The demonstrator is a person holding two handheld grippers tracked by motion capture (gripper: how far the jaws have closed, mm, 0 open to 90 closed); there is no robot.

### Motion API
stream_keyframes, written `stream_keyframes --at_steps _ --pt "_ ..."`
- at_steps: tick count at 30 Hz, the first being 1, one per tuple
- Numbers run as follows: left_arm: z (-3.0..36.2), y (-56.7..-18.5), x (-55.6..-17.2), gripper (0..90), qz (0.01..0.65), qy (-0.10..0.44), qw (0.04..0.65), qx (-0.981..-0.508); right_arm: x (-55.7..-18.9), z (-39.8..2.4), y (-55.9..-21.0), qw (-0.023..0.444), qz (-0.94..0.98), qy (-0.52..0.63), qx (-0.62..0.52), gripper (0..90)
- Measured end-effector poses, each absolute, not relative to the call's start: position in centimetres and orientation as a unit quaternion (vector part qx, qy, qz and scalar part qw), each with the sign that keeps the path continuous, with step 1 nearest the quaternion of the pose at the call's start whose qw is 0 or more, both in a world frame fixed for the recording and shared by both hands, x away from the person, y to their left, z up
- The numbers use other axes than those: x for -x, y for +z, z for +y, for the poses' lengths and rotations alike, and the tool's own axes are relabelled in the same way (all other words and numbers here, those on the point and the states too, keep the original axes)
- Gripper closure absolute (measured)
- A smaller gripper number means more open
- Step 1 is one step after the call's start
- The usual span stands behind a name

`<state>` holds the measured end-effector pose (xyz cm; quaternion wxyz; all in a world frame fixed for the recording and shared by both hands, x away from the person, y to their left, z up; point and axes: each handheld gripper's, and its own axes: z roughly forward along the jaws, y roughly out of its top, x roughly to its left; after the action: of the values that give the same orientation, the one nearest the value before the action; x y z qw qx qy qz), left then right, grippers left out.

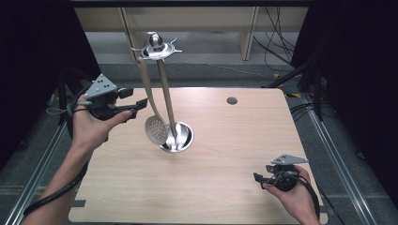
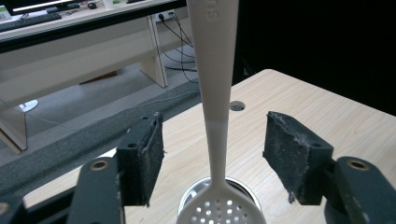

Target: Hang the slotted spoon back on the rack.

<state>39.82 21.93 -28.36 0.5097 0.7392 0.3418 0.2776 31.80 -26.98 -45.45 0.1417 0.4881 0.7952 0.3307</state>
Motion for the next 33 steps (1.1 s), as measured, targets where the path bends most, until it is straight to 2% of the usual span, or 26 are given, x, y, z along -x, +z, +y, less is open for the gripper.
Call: stream_keyframes --at_steps 10,19,33 --pt "23.5 -30.4 -37.3 30.3 0.345 0.284 0.517 -0.73 -31.8 -27.0 -45.4 0.145 0.795 0.331 -0.487 40.2" --pt "24.4 -34.0 -34.9 30.9 0.362 0.271 0.517 -0.727 -31.8 -26.9 -45.4 0.146 0.796 0.332 -0.485 40.1" --pt "24.7 -38.8 -33.5 31.0 0.376 0.254 0.497 -0.74 -31.8 -27.0 -45.5 0.146 0.796 0.333 -0.483 40.0"
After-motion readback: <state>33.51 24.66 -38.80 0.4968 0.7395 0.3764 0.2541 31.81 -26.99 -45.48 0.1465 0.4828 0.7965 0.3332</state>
